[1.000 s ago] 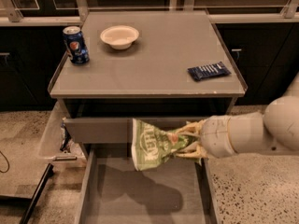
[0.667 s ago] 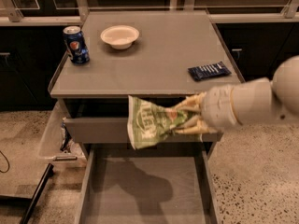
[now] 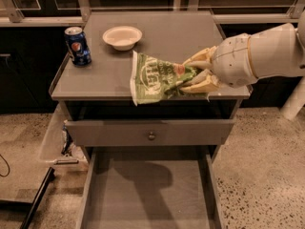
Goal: Pick green jalapeno chip bag from middle drawer and place on counter
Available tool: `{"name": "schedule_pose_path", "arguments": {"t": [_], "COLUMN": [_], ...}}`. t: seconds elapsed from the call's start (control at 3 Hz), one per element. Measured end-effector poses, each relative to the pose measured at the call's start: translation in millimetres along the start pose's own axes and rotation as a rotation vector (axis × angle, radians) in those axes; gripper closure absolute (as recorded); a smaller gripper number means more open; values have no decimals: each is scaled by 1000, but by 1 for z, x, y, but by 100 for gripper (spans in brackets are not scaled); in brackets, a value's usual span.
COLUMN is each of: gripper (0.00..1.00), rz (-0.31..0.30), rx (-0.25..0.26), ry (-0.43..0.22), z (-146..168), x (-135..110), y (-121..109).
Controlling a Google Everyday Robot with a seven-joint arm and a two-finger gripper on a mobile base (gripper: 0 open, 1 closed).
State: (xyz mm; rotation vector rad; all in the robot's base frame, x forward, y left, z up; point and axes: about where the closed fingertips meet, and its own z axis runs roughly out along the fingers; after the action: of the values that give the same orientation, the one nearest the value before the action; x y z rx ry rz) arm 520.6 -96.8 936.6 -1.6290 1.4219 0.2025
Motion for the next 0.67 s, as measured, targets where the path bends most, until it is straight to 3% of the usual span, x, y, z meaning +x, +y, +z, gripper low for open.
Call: {"name": "schedule_pose_path", "arguments": {"t": [0.33, 0.67], "gripper": [100, 100], "rz": [-7, 5], "rx": [5, 32], "ry": [9, -19], "z": [2, 11], "x": [0, 5], "y": [-1, -37]}}
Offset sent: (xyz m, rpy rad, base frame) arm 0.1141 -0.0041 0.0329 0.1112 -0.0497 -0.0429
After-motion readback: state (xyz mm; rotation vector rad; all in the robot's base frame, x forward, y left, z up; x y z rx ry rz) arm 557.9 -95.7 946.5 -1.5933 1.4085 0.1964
